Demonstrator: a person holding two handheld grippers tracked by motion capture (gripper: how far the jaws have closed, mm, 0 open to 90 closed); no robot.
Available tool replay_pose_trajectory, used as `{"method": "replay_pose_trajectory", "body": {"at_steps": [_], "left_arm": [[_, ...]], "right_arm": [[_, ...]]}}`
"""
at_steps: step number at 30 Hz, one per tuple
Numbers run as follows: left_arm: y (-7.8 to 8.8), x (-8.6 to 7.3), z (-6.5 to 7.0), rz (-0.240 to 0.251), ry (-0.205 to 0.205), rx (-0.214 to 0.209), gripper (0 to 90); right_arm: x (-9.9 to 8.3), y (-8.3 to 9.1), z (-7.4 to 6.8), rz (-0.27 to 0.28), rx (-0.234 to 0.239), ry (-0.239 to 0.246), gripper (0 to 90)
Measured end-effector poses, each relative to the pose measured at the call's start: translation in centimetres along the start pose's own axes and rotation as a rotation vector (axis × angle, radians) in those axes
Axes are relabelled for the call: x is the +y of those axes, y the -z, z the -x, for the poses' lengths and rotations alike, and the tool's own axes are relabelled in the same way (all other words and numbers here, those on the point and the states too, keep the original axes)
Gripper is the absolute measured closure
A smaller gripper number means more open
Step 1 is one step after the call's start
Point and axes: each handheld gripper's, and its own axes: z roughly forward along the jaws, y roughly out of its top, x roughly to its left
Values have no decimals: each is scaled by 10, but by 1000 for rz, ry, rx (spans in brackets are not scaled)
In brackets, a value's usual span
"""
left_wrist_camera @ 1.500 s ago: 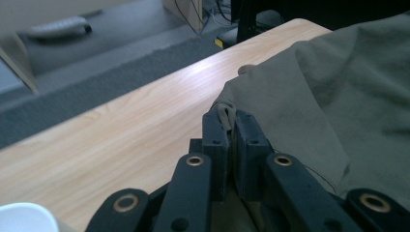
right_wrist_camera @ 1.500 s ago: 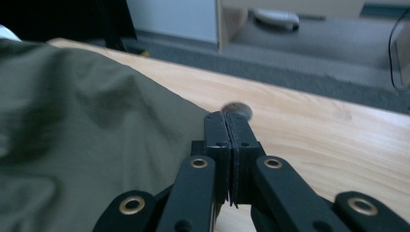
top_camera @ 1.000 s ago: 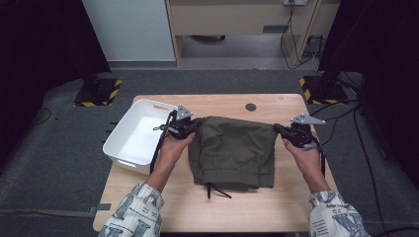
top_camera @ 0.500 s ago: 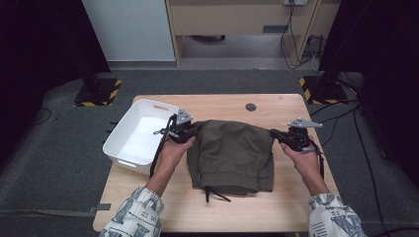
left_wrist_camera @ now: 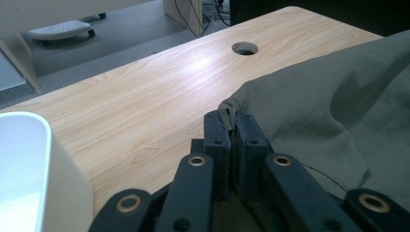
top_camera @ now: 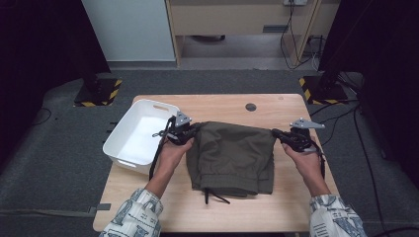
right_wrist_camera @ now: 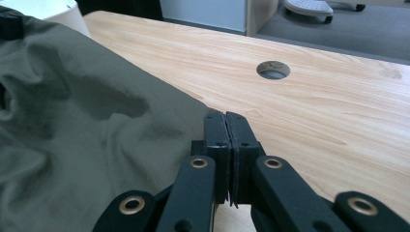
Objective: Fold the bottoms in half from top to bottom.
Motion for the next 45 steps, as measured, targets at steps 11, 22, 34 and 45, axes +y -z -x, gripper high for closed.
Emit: {"method": "replay_pose_trajectory", "body": {"at_steps": [11, 22, 34, 45], "left_arm": [[-13, 24, -7, 1, 28, 32, 852], [-4, 39, -8, 57, -55, -9, 841], [16, -32, 11, 29, -108, -84, 842], [32, -56, 25, 9, -120, -149, 841]], "right_arm": [[29, -15, 13, 2, -67, -27, 891], [50, -4, 5, 63, -54, 9, 890], [-28, 11, -41, -19, 75, 88, 891], [-56, 20, -48, -114, 94, 106, 891]]}}
